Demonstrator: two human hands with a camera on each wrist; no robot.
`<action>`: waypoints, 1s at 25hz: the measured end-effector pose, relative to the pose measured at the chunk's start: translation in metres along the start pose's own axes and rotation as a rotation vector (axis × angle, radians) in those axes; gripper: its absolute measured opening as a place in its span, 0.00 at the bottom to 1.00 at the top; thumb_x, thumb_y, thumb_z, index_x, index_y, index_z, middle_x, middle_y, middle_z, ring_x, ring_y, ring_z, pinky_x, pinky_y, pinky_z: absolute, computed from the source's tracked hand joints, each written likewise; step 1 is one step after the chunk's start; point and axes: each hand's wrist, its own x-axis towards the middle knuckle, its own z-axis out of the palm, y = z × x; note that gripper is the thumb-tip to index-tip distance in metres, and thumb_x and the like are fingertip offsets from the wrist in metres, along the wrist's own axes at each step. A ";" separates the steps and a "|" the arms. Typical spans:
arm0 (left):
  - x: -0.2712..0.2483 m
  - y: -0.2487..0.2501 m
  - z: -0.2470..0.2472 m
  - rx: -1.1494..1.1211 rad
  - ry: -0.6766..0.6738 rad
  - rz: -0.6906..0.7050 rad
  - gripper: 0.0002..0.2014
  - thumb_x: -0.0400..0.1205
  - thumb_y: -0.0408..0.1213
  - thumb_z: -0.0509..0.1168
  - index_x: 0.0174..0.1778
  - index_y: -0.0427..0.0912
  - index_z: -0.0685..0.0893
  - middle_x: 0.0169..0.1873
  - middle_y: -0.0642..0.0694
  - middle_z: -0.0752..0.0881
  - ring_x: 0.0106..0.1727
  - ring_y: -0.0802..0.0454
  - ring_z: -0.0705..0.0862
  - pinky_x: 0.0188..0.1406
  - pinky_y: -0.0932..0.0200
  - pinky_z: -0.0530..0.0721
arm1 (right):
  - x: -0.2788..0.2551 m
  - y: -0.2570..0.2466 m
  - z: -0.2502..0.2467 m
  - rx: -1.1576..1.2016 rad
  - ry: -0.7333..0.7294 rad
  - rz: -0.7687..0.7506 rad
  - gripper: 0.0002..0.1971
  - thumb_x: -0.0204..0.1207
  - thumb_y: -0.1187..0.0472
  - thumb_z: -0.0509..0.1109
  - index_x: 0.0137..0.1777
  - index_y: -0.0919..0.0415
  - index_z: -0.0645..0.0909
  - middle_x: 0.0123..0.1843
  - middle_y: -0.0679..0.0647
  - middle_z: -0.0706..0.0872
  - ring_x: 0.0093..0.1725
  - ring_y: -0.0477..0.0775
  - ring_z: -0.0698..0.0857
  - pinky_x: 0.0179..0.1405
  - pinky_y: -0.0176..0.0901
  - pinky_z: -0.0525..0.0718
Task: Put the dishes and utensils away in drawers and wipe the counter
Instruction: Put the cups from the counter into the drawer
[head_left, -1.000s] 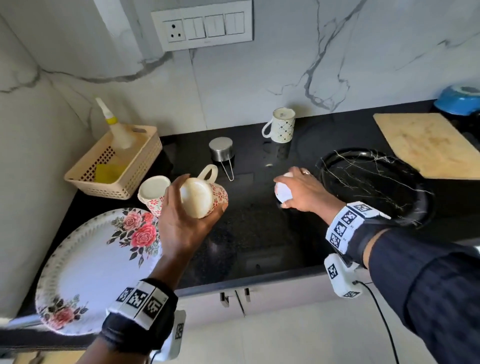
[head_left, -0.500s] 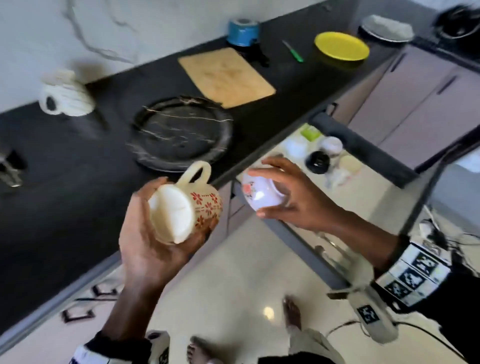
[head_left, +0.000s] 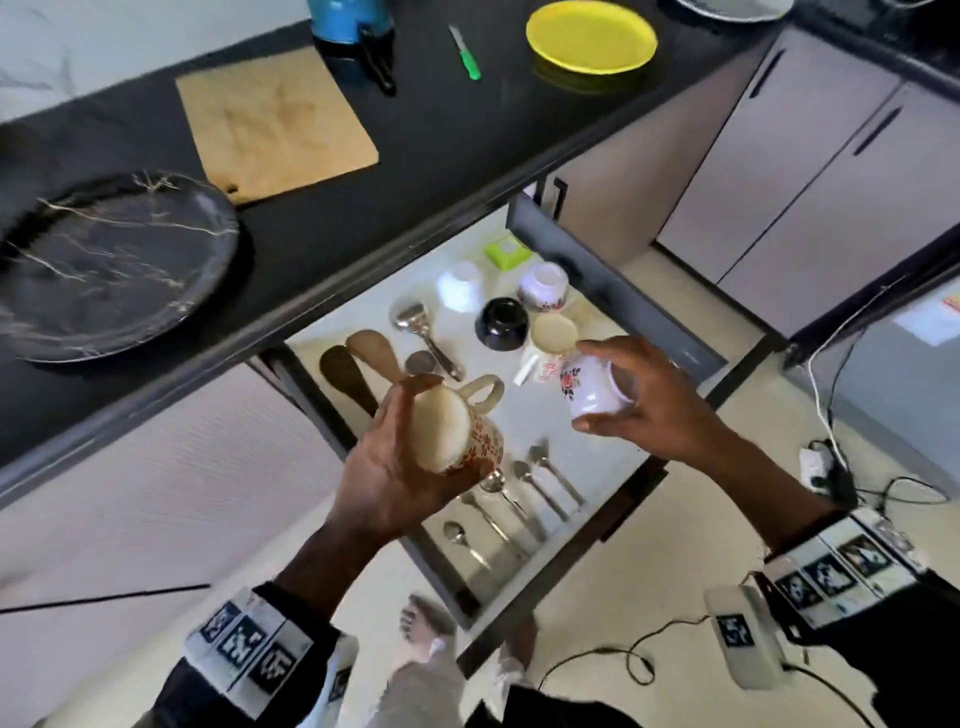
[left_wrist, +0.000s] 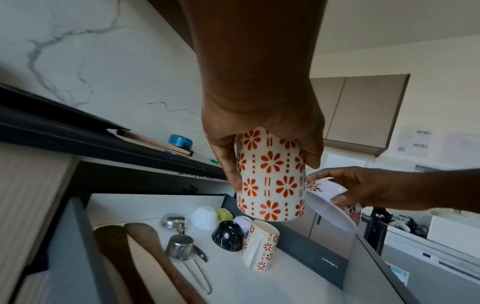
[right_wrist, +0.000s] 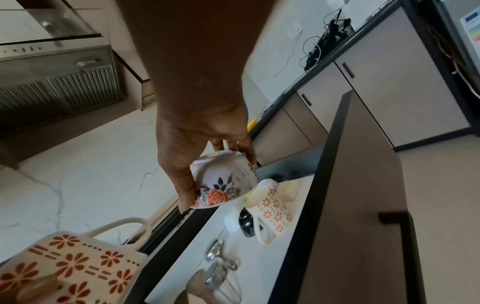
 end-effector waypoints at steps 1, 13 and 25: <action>0.010 0.004 0.009 0.032 -0.016 0.020 0.43 0.61 0.62 0.78 0.70 0.53 0.69 0.65 0.62 0.78 0.63 0.59 0.80 0.53 0.49 0.88 | 0.011 0.013 -0.010 -0.033 -0.021 0.023 0.46 0.58 0.45 0.87 0.77 0.48 0.72 0.69 0.48 0.75 0.68 0.49 0.75 0.68 0.47 0.77; 0.090 0.019 0.100 0.343 -0.249 -0.028 0.43 0.62 0.59 0.79 0.70 0.58 0.64 0.63 0.60 0.75 0.54 0.51 0.82 0.48 0.50 0.85 | 0.098 0.108 -0.072 -0.207 -0.245 0.027 0.47 0.52 0.48 0.90 0.73 0.48 0.74 0.66 0.49 0.75 0.64 0.53 0.77 0.64 0.58 0.81; 0.134 0.019 0.214 0.719 -0.452 -0.205 0.44 0.63 0.50 0.80 0.72 0.54 0.65 0.65 0.50 0.79 0.61 0.47 0.81 0.45 0.50 0.86 | 0.142 0.179 -0.076 -0.268 -0.740 -0.110 0.57 0.54 0.48 0.89 0.82 0.53 0.62 0.78 0.52 0.71 0.74 0.55 0.72 0.67 0.44 0.72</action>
